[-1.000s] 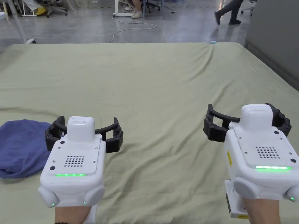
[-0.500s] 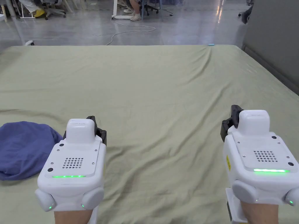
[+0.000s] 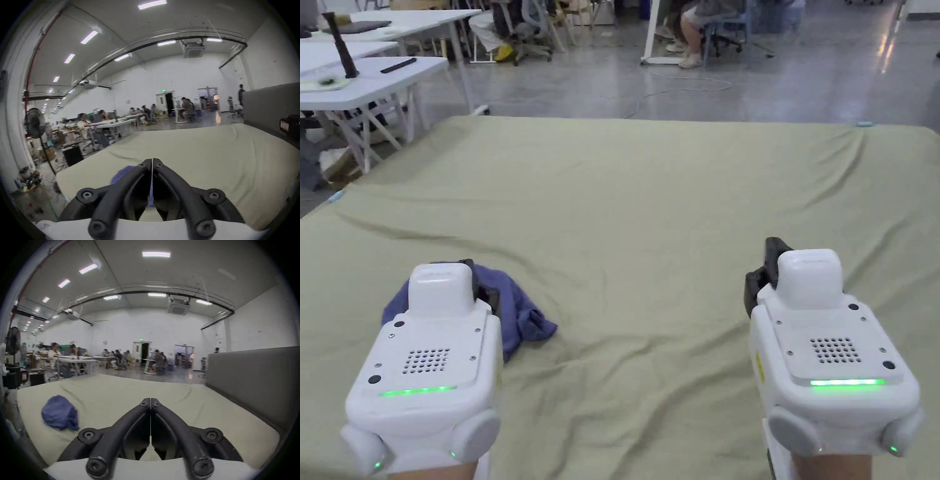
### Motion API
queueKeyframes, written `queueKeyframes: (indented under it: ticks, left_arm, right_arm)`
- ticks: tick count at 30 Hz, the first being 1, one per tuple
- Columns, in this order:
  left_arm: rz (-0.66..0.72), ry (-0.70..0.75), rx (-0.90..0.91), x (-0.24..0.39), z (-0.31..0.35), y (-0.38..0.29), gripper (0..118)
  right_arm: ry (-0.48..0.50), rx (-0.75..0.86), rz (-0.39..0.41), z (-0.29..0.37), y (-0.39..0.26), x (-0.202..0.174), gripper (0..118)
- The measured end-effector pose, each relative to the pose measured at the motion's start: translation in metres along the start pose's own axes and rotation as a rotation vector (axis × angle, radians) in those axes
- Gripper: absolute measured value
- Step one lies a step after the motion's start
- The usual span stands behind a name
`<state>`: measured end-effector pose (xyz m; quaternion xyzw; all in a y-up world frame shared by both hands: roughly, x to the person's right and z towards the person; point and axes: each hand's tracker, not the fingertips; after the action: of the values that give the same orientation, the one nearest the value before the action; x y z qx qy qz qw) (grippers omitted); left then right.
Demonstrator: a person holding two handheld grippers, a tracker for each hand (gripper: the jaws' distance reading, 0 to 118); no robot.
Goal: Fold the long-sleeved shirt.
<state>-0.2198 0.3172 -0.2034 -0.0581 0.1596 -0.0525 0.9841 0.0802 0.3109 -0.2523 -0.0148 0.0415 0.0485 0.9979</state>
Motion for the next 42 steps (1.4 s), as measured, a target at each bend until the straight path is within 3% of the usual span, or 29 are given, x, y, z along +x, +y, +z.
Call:
queueKeyframes:
  ticks: [4, 8, 14, 16, 17, 19, 20, 24, 27, 30, 31, 32, 33, 36, 39, 42]
  left_arm:
    - [0.015, 0.077, -0.033, -0.034, 0.003, 0.002, 0]
    - [0.019, 0.084, -0.105, -0.041, -0.007, 0.002, 0]
    - [0.200, -0.015, -0.547, -0.054, -0.110, 0.000, 0]
    - [0.186, -0.080, -0.684, -0.061, -0.154, -0.015, 3]
    - [0.145, -0.082, -0.712, -0.062, -0.167, -0.022, 17]
    - [0.109, -0.064, -0.749, -0.070, -0.205, -0.047, 61]
    - [0.128, -0.061, -0.767, -0.075, -0.221, -0.060, 72]
    - [0.078, -0.092, -0.937, -0.078, -0.264, -0.096, 72]
    - [0.130, -0.116, -0.915, -0.074, -0.278, -0.116, 72]
    - [0.086, -0.110, -0.920, -0.065, -0.287, -0.129, 69]
    - [0.048, -0.112, -0.920, -0.064, -0.286, -0.129, 57]
    - [0.006, -0.125, -0.926, -0.063, -0.286, -0.126, 22]
    - [-0.037, -0.093, -0.929, -0.060, -0.286, -0.124, 0]
    - [0.119, -0.131, -0.916, -0.075, -0.280, -0.111, 0]
    - [0.102, -0.190, -0.827, -0.068, -0.263, -0.087, 0]
    - [0.197, -0.332, -0.735, -0.047, -0.241, -0.051, 0]
  right_arm:
    - [0.143, 0.015, -0.016, -0.009, 0.002, -0.056, 0]
    - [0.205, 0.002, -0.016, -0.010, 0.000, -0.078, 0]
    - [0.224, -0.027, 0.003, -0.011, -0.008, -0.081, 0]
    - [0.221, -0.033, 0.019, -0.012, -0.013, -0.080, 0]
    - [0.221, -0.037, 0.022, -0.014, -0.014, -0.080, 0]
    - [0.220, -0.050, 0.019, -0.019, -0.018, -0.080, 0]
    - [0.221, -0.060, 0.017, -0.023, -0.020, -0.081, 0]
    - [0.226, -0.089, 0.034, -0.033, -0.026, -0.084, 0]
    - [0.233, -0.113, 0.055, -0.042, -0.032, -0.088, 0]
    - [0.241, -0.135, 0.078, -0.052, -0.038, -0.093, 0]
    - [0.242, -0.138, 0.083, -0.053, -0.041, -0.094, 0]
    - [0.242, -0.144, 0.087, -0.055, -0.042, -0.095, 0]
    - [0.242, -0.150, 0.088, -0.057, -0.043, -0.096, 0]
    - [0.247, -0.165, 0.079, -0.060, -0.045, -0.096, 0]
    - [0.244, -0.161, 0.074, -0.058, -0.045, -0.091, 0]
    - [0.199, -0.168, 0.051, -0.056, -0.041, -0.077, 0]
